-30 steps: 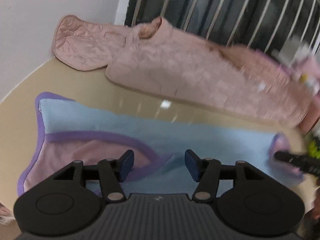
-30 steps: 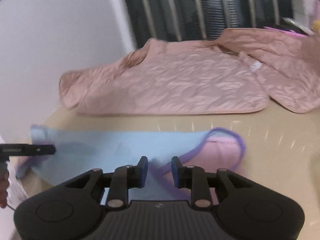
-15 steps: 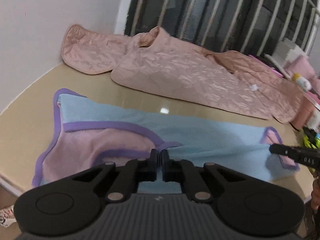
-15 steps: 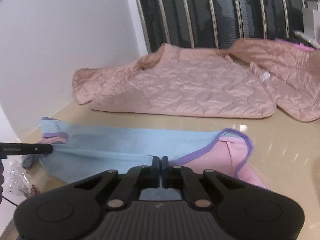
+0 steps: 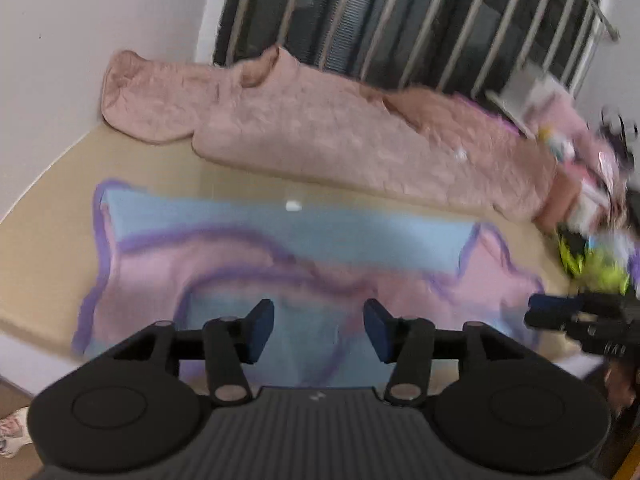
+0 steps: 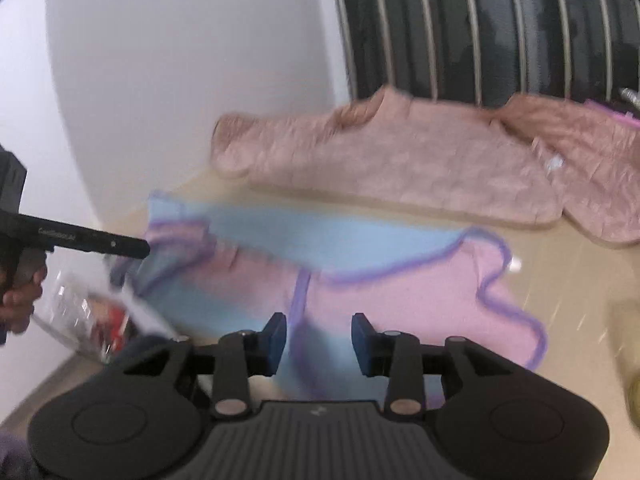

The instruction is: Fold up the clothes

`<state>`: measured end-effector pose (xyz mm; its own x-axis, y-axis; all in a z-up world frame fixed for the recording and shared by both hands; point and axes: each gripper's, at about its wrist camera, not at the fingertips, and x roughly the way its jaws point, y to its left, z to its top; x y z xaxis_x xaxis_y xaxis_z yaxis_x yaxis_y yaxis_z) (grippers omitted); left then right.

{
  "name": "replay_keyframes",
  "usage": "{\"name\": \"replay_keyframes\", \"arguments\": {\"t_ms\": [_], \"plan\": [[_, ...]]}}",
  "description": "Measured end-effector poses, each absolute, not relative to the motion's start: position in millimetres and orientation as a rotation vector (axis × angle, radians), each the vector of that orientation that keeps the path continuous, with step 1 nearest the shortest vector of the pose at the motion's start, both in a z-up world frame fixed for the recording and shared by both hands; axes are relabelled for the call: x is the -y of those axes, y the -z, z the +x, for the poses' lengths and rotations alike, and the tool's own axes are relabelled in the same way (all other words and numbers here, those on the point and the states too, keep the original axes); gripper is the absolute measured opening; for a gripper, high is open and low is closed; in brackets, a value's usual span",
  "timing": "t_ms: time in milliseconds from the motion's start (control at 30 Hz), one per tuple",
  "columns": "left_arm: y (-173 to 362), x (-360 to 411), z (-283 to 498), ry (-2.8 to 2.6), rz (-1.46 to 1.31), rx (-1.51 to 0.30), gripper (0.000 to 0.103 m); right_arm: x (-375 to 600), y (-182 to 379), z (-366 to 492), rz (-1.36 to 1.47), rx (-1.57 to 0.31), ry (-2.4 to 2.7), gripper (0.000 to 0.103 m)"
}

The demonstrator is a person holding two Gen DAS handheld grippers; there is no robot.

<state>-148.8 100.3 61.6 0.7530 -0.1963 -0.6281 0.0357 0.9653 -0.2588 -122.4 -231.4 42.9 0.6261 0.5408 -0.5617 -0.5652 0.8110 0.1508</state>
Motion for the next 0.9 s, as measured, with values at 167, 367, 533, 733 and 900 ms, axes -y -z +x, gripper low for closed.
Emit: {"name": "replay_keyframes", "arguments": {"t_ms": [167,367,533,733,900], "plan": [[-44.6,-92.6,-94.4,0.101,-0.232,-0.784,0.046,195.7,-32.6,-76.4,-0.121,-0.584,-0.628,0.032],[-27.4,-91.8,-67.3,0.066,-0.257,-0.797,0.016,175.6,-10.8,-47.3,-0.175,-0.645,-0.618,0.012],[-37.5,-95.3,-63.0,0.107,-0.315,-0.714,0.006,178.0,-14.5,-40.7,-0.136,-0.624,-0.580,0.003],[-54.2,-103.9,-23.9,0.071,-0.361,-0.617,0.005,177.0,-44.4,-9.9,-0.128,-0.524,-0.531,0.002],[-61.1,-109.7,2.1,0.036,-0.339,-0.601,0.015,164.3,-55.1,46.1,-0.168,-0.502,-0.468,0.004]]}}
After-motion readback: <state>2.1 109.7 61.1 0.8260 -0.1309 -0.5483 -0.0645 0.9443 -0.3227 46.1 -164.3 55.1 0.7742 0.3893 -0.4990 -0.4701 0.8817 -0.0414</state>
